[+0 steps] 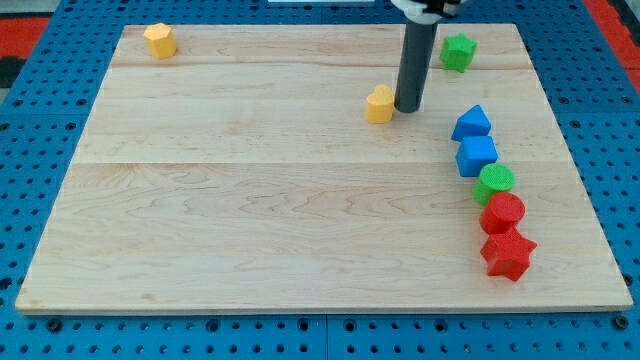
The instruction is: Move the yellow heart towards top center of the board
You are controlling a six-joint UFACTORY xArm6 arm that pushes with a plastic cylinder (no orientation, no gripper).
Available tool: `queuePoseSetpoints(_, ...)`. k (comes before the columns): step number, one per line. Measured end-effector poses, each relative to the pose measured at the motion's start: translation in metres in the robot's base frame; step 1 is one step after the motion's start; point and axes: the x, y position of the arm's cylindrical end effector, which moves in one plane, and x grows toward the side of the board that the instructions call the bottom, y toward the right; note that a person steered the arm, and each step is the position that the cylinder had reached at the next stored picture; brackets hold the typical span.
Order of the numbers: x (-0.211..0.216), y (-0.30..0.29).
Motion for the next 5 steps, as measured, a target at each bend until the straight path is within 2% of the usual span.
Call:
queuePoseSetpoints(1,0.018,-0.01)
queuePoseSetpoints(2,0.007,-0.051)
queuePoseSetpoints(3,-0.027,-0.072)
queuePoseSetpoints(5,-0.029,-0.005)
